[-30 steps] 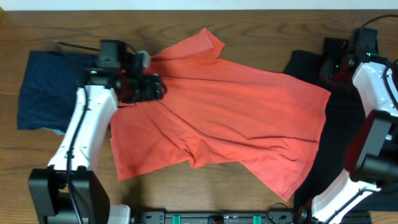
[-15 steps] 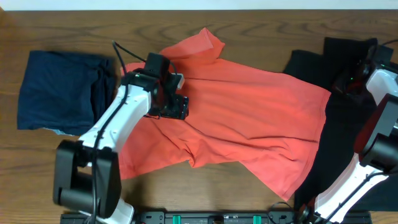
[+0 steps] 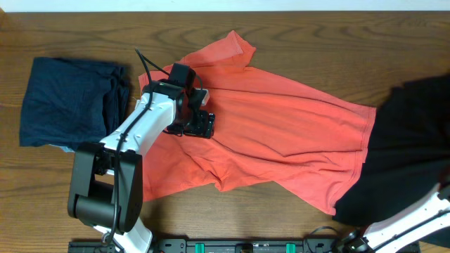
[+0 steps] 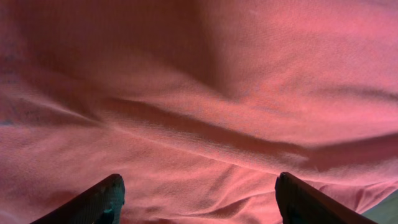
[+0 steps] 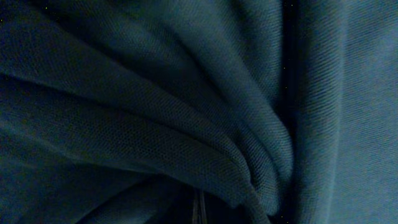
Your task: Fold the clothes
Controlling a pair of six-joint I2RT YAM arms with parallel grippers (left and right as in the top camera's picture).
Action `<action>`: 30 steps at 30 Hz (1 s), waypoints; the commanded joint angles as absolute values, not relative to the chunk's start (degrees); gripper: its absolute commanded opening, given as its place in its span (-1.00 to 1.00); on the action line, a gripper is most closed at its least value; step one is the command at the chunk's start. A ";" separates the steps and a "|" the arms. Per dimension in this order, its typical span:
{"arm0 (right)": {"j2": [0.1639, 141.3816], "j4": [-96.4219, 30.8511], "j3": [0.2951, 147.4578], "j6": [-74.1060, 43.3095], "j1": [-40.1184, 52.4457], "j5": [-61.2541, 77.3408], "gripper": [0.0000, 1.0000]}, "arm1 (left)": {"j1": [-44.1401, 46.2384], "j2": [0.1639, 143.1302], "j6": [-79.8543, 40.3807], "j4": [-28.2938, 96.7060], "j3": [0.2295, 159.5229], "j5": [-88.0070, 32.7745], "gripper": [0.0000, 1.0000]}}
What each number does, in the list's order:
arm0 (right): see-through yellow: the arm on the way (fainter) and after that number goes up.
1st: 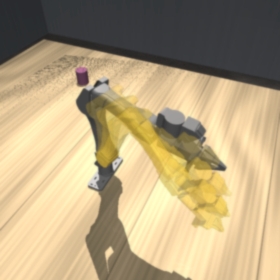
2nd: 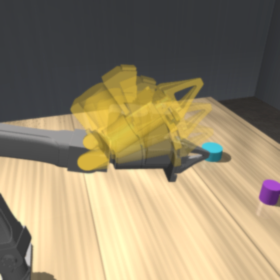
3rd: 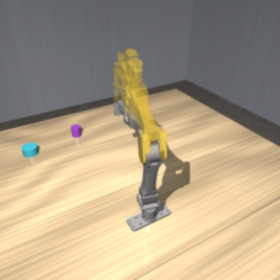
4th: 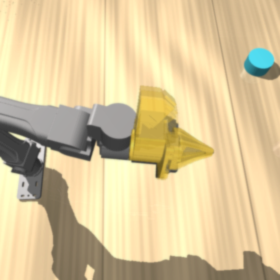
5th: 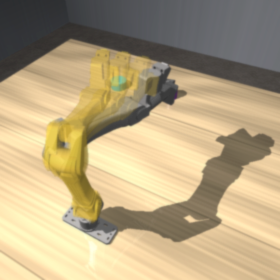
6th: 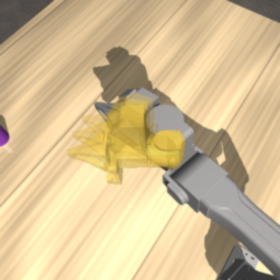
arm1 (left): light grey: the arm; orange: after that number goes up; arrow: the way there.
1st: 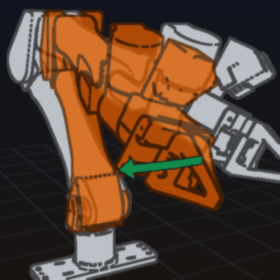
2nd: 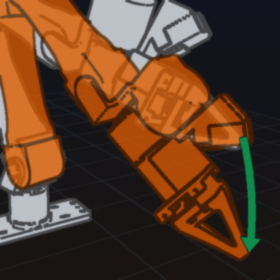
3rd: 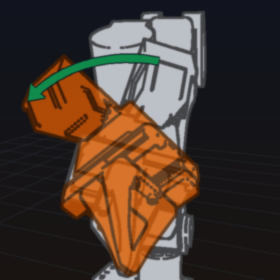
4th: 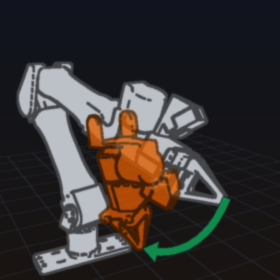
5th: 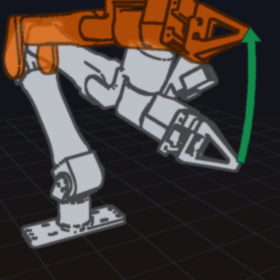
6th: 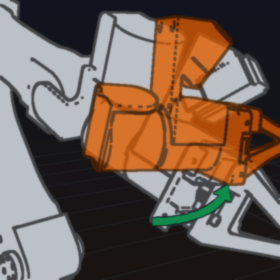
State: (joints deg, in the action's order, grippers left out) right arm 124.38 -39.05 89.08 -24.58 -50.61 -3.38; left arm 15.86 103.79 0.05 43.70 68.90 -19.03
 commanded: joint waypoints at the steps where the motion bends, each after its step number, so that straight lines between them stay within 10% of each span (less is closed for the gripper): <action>1: 124.07 -37.93 93.62 -20.16 -55.09 7.42 -0.95 | 15.94 103.94 0.62 43.90 68.47 -18.33 0.60; 9: 118.85 -35.24 98.24 -16.95 -55.96 31.73 -0.59 | 15.94 103.94 0.60 43.70 68.47 -18.35 0.67; 30: 110.63 -65.54 96.18 -10.61 -30.17 23.03 -0.50 | 15.66 93.89 0.40 48.31 75.26 -18.72 0.79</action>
State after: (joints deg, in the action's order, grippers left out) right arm 115.44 -63.75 96.16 -12.03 -32.73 25.50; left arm 15.86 98.76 0.01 48.16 72.90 -18.90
